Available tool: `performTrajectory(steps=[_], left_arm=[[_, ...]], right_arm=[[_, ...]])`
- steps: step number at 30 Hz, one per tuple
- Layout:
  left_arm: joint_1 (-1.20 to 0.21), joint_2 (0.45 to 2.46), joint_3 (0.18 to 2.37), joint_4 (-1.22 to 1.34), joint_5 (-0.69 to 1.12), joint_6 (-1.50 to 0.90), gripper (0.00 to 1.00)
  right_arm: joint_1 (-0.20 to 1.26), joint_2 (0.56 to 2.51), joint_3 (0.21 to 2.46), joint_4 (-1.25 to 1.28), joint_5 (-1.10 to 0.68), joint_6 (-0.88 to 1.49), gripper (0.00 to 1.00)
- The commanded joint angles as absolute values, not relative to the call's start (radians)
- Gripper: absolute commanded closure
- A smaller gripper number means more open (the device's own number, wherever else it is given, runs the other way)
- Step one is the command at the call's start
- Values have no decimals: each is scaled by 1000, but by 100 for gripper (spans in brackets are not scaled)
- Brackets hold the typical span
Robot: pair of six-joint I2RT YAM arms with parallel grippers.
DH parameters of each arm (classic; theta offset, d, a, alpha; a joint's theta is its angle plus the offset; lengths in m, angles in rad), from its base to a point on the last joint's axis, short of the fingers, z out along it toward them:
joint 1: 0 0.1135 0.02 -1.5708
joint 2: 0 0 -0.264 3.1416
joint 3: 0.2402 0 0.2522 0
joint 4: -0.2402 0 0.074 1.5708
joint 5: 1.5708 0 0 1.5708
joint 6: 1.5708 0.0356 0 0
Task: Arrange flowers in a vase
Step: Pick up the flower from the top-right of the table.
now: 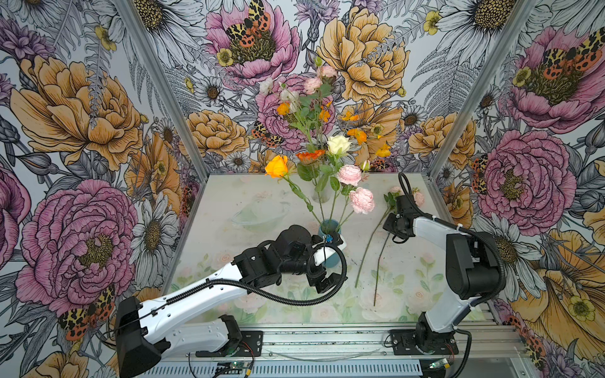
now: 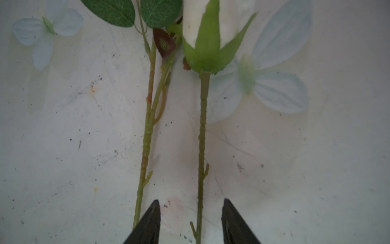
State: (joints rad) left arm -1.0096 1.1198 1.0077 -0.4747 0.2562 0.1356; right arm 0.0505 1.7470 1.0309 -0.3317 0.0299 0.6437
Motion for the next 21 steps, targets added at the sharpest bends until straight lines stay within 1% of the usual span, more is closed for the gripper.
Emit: performTrajectory(steps=[1, 9, 10, 11, 12, 16, 21], left_arm=[[-997, 1127, 1054, -468, 256, 159, 1], [-992, 1102, 1060, -478, 264, 168, 1], [-991, 1098, 1057, -477, 262, 167, 1], [-992, 1093, 1054, -478, 263, 164, 1], [-991, 1088, 1050, -477, 261, 163, 1], [-989, 1059, 1032, -477, 234, 161, 1], [-985, 1017, 1047, -504, 239, 160, 1]], right_arm=[[40, 1797, 1079, -321, 44, 641, 63], [30, 1856, 1102, -329, 36, 636, 68], [29, 1858, 1105, -327, 38, 636, 73], [29, 1861, 1107, -329, 37, 635, 88], [30, 1858, 1110, -329, 35, 635, 100], [35, 1781, 1080, -327, 55, 623, 100], [37, 1532, 1010, -343, 163, 542, 100]])
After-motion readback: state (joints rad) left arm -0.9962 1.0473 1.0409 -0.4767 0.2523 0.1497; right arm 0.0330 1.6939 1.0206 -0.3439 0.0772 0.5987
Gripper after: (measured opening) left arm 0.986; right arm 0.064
